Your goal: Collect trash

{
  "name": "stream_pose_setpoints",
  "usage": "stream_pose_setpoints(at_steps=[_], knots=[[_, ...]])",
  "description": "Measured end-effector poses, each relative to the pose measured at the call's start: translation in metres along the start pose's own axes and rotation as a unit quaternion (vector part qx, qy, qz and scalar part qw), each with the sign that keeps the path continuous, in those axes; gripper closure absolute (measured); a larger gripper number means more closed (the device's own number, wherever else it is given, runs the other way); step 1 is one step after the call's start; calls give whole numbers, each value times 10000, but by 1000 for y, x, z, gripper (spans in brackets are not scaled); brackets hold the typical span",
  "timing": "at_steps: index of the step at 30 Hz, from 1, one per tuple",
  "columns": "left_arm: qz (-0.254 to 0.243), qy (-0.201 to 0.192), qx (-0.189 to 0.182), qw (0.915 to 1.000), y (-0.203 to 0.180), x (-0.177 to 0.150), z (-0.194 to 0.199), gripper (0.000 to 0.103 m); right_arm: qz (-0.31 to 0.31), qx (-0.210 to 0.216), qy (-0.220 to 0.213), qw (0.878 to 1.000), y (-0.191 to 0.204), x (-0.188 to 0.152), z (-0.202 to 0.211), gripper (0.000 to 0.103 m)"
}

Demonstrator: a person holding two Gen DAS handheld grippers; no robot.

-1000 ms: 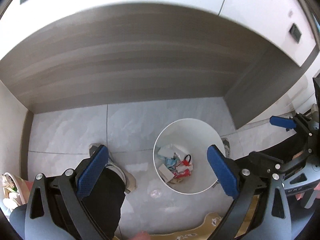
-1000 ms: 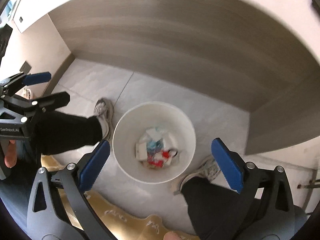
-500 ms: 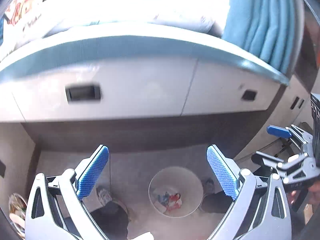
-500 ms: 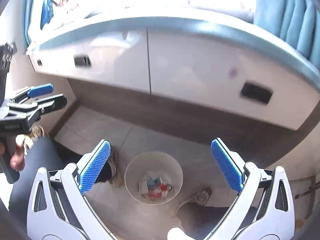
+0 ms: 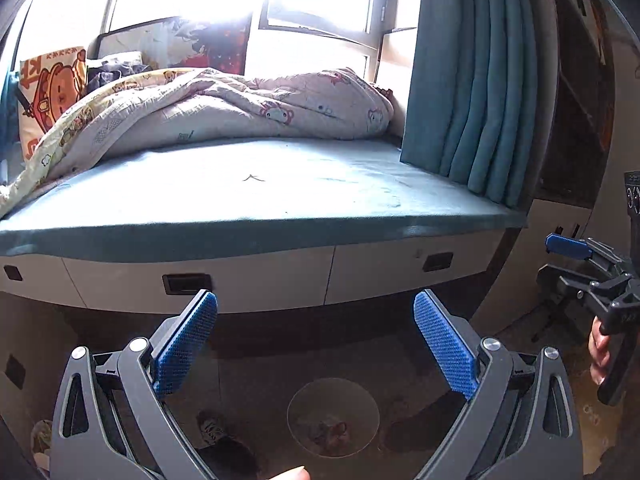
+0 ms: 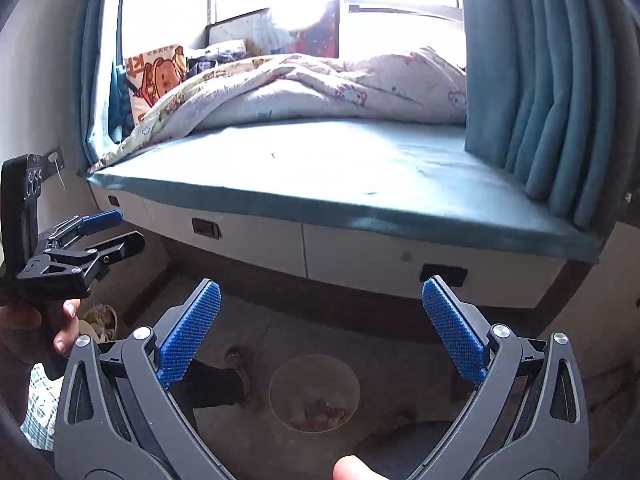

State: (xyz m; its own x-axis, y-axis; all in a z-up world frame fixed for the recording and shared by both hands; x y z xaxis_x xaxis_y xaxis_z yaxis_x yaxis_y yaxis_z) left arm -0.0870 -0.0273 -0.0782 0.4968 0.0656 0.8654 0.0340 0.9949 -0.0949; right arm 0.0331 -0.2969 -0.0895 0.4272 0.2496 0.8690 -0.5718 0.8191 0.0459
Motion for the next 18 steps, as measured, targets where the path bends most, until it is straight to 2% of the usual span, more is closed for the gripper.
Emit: stream_pose_setpoints(at_steps=[4, 9, 18], knots=[[-71, -170, -36, 9998, -11, 9, 22, 6, -13, -116, -183, 9998, -4, 11, 30, 5], [-141, -296, -117, 9994, -18, 13, 32, 6, -43, -75, -401, 9992, -6, 18, 53, 5], [-128, -115, -85, 9998, -19, 7, 27, 6, -46, -95, -255, 9996, -5, 9, 40, 5]])
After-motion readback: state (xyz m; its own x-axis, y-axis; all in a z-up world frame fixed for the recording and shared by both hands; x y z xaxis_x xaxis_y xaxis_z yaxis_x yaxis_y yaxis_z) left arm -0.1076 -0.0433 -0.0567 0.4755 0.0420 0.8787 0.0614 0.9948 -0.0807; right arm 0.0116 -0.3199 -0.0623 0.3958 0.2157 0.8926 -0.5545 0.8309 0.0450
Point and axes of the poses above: each gripper's, at about its wrist camera, not at the fingertips, and z roughly against the way its jaws point, y to its left, x to its top, the point moved 1 cm from there along -z, roughly the way its jaws point, and after that the axes turned 2 degrees about x, right-handed, at the moved point
